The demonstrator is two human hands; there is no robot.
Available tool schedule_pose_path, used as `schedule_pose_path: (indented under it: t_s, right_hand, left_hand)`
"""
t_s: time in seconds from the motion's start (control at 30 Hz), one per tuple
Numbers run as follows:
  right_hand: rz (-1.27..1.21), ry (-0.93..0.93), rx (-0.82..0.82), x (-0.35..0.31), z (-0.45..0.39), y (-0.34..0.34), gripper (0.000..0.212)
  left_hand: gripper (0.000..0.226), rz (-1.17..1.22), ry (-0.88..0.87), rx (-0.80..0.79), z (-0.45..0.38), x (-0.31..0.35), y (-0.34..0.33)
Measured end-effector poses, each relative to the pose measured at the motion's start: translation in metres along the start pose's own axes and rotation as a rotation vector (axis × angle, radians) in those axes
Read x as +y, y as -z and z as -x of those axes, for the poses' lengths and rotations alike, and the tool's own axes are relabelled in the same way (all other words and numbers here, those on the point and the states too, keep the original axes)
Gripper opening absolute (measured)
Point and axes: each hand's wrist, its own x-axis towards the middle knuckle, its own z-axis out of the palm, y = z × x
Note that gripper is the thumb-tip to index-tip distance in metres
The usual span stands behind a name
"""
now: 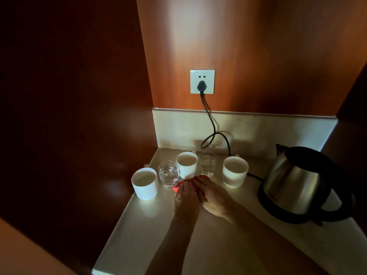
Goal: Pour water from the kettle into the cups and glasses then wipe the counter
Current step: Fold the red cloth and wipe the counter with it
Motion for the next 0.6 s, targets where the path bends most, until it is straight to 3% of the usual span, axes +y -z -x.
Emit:
schedule_pose_path:
  t_s: [0.13,0.27,0.37,0.6]
  right_hand:
    - [0.072,-0.046,0.028,-0.012,0.023,0.024,0.049]
    - [0.133,-0.169,0.049,-0.014,0.053,0.029,0.05]
    - [0.164,-0.232,0.047,-0.011,0.065,0.032,0.05]
    - [0.15,-0.337,0.035,-0.007,0.054,0.026,0.057]
  left_hand:
    - [0.039,-0.057,-0.099,-0.091,0.004,-0.002,0.004]
    - [0.039,-0.002,-0.207,-0.192,0.0,0.009,0.001]
    - [0.046,0.043,-0.332,-0.171,0.002,0.016,-0.009]
    - [0.049,0.044,-0.338,-0.124,-0.005,0.014,-0.022]
